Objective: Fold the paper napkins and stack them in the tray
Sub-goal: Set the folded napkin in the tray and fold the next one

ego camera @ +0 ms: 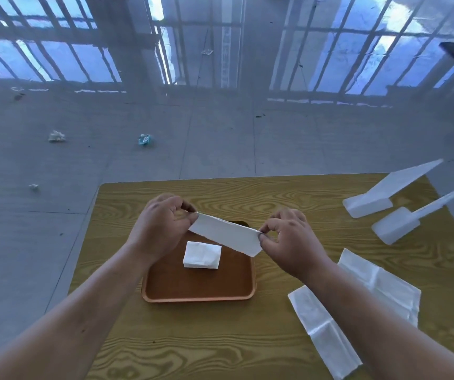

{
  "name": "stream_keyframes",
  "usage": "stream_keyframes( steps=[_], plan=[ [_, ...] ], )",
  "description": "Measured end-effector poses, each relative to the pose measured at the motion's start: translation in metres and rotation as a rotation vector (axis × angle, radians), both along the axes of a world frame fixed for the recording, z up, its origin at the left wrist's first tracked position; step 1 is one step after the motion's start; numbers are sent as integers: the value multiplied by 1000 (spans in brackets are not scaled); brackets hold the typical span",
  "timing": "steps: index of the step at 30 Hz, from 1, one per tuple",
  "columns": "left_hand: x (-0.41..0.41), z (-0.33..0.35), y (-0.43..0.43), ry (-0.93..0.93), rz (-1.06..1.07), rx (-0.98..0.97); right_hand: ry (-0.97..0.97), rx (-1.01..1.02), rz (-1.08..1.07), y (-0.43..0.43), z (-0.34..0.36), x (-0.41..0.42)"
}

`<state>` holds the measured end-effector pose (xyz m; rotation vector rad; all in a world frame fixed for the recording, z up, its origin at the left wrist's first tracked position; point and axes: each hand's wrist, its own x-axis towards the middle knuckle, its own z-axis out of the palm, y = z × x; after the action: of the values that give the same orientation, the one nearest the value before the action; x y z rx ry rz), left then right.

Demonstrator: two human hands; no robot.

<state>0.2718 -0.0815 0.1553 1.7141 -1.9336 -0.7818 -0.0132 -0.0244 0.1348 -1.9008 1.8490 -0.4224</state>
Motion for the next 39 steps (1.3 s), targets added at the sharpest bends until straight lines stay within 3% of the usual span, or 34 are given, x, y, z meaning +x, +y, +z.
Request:
stream_keyframes(
  steps=[3,6,8,10,14,15,17,21,24,31,39],
  plan=[
    [-5,2,-8,-36,45,-43,-240,170,-3,1,6,6],
    [-11,-2,-6,-33,210,-14,-894,435,-202,1,8,19],
    [-11,-6,2,-8,294,55,-1207,527,-342,2,7,24],
    [-11,-11,14,46,329,249,-1412,569,-422,5,5,29],
    [-15,-18,39,414,284,964,-1585,598,-439,9,-3,39],
    [-15,-21,45,560,252,1105,-1612,606,-440,10,-5,42],
    [-16,-25,53,815,208,1185,-1642,616,-425,12,-6,48],
    [-23,-28,50,1056,301,867,-1563,620,-380,12,-6,53],
    [-20,-23,38,1043,261,730,-1448,583,-377,10,-1,52],
    [-11,-18,29,905,66,629,-1315,545,-335,-12,8,50],
    [-6,-28,21,603,160,516,-1050,388,-185,-27,9,57]
  ],
)
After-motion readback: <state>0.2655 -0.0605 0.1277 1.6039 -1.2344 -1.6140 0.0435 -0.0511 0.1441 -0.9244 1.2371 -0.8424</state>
